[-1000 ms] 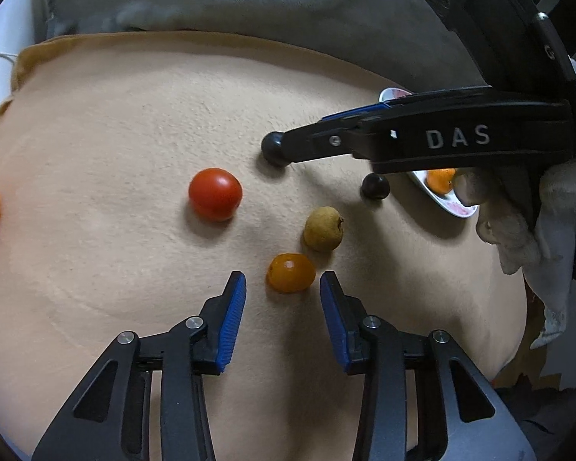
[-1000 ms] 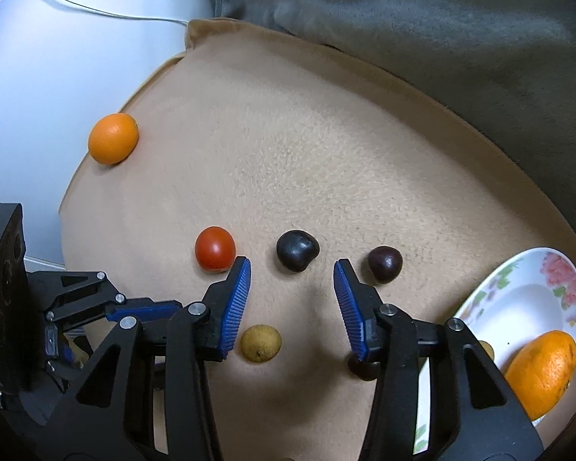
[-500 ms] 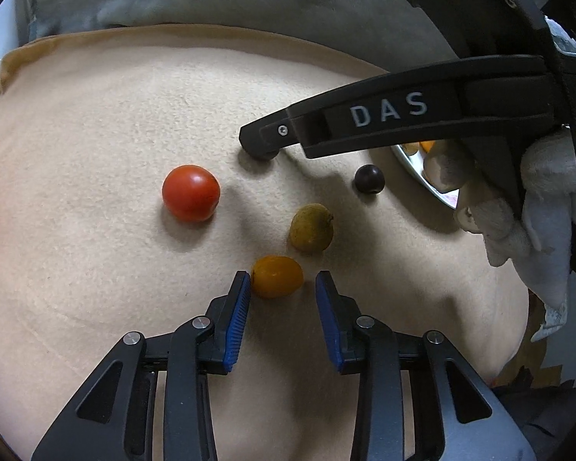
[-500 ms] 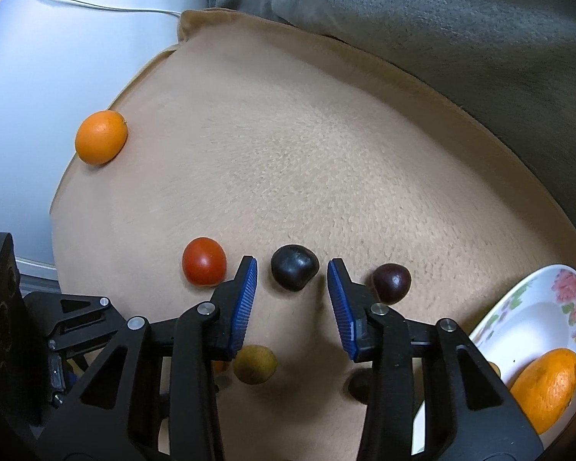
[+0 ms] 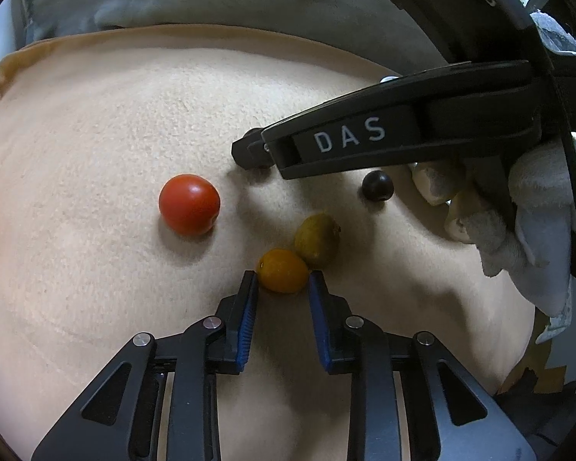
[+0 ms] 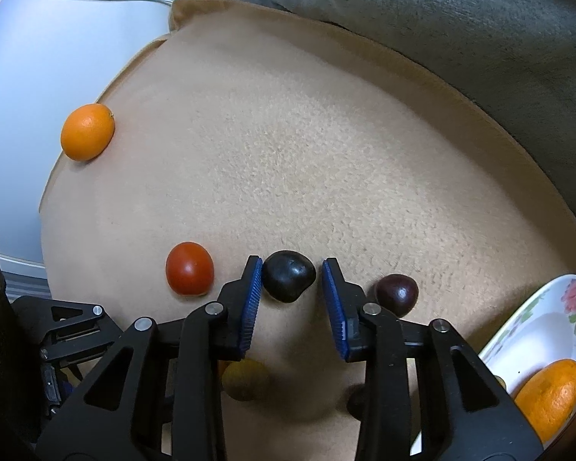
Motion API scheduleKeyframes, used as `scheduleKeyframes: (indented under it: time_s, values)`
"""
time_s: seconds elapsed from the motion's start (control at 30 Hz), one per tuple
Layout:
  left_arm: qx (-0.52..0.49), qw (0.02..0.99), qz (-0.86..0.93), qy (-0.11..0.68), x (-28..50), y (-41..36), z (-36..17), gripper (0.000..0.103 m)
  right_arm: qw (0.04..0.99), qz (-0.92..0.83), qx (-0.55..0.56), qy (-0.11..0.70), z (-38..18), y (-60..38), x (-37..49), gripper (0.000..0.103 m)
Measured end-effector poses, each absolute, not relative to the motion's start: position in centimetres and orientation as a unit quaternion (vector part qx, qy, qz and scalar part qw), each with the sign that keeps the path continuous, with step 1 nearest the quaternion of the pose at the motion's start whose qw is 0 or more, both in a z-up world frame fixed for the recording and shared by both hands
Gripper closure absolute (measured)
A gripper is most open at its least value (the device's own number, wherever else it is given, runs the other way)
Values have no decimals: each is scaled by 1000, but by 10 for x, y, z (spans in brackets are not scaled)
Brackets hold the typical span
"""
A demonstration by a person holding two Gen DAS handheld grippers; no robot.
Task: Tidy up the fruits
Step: 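Grasp the dark plum with the right gripper while the left gripper approaches the small orange fruit, then carry the plum with the right gripper and small orange fruit with the left onto the plate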
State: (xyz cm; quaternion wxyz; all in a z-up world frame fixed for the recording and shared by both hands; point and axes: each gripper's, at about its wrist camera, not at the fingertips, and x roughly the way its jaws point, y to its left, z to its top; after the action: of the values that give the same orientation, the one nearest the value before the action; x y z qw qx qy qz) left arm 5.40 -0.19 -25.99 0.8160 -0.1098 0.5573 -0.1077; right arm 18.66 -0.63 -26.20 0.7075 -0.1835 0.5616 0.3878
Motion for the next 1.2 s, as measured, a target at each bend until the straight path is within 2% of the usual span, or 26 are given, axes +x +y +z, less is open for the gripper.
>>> scheduleKeyframes:
  time_s: [0.63,1.2]
  values:
    - [-134,824,-98,542,41,23,-243,80,726,388,-157,546,-240,-27,184,76]
    - [-107,839,-121,520,47,11,-211,80,769,350,-101,526,-200,-100,167,76]
